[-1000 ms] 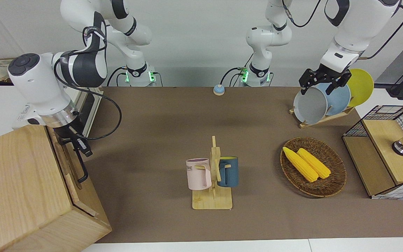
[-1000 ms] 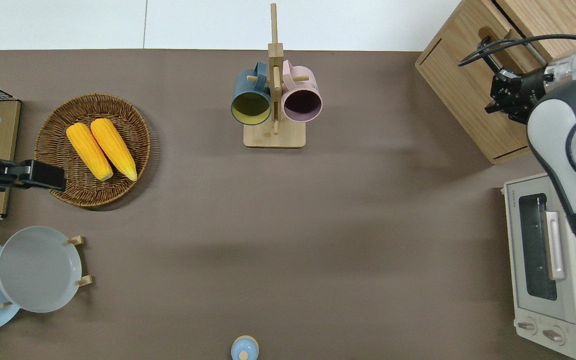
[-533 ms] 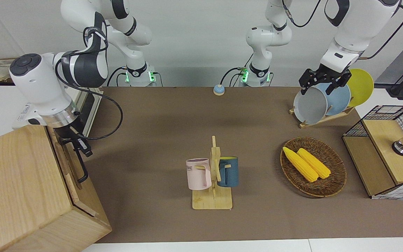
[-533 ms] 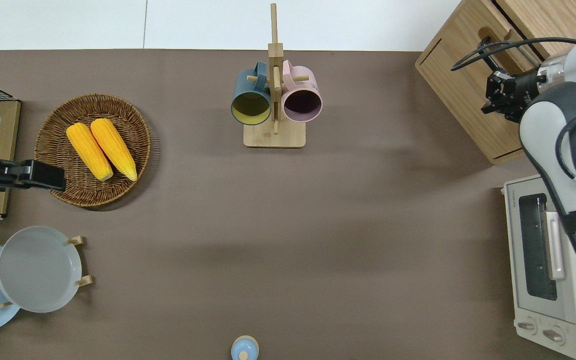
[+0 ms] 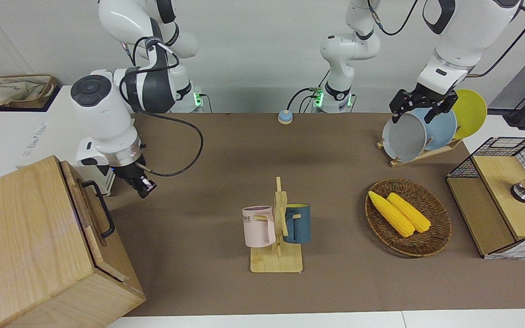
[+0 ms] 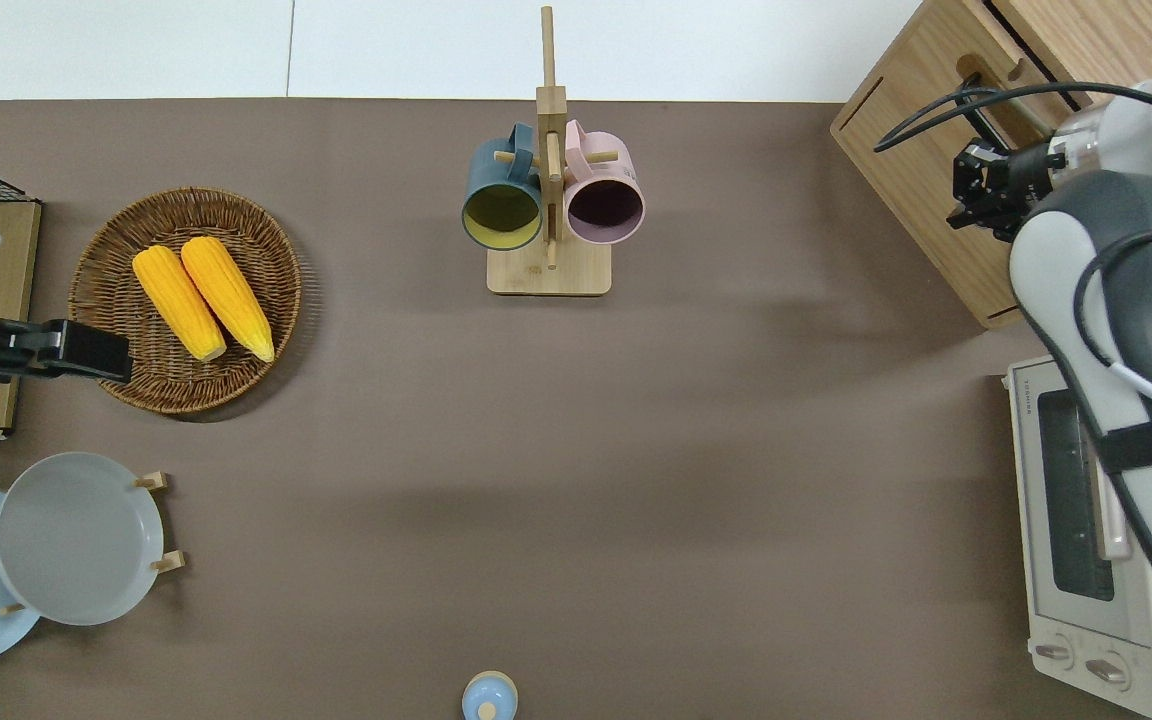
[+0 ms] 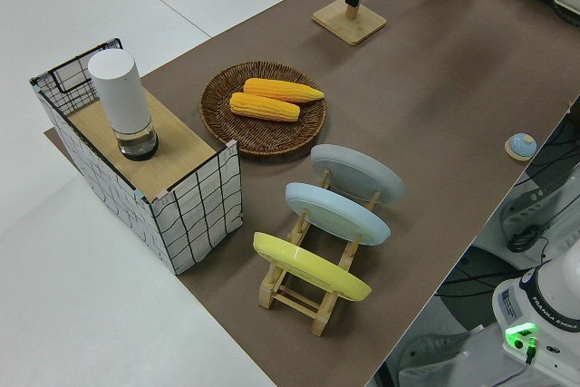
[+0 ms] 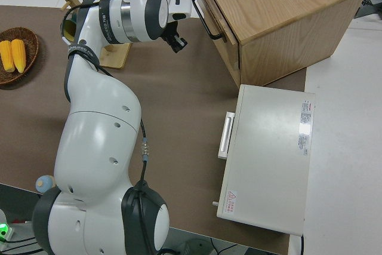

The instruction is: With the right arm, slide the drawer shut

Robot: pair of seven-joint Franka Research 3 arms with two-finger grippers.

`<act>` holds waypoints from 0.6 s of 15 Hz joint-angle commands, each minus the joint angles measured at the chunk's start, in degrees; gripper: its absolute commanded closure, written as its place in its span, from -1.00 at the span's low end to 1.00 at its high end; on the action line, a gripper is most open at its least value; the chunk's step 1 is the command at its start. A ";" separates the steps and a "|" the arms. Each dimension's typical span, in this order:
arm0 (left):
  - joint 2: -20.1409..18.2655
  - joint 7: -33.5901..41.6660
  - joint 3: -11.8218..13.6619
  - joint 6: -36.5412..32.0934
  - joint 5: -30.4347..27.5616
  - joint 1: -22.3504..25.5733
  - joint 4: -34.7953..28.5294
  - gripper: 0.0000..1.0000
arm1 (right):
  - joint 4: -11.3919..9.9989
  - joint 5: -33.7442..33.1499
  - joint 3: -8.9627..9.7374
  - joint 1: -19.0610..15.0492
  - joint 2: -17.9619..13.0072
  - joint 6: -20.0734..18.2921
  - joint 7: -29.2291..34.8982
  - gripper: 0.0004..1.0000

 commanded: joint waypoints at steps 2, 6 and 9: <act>0.65 0.56 -0.40 -1.13 0.98 0.31 1.40 -0.99 | -0.05 -1.06 -0.74 4.06 -3.36 -5.88 -4.30 1.00; 0.65 0.47 -0.40 -1.13 0.98 0.31 1.40 -0.99 | -1.36 -2.03 -0.74 5.82 -6.78 -10.19 -9.30 1.00; 0.65 0.56 -0.40 -1.13 0.98 0.31 1.40 -0.99 | -3.74 -2.03 -0.74 5.91 -10.82 -11.08 -13.52 1.00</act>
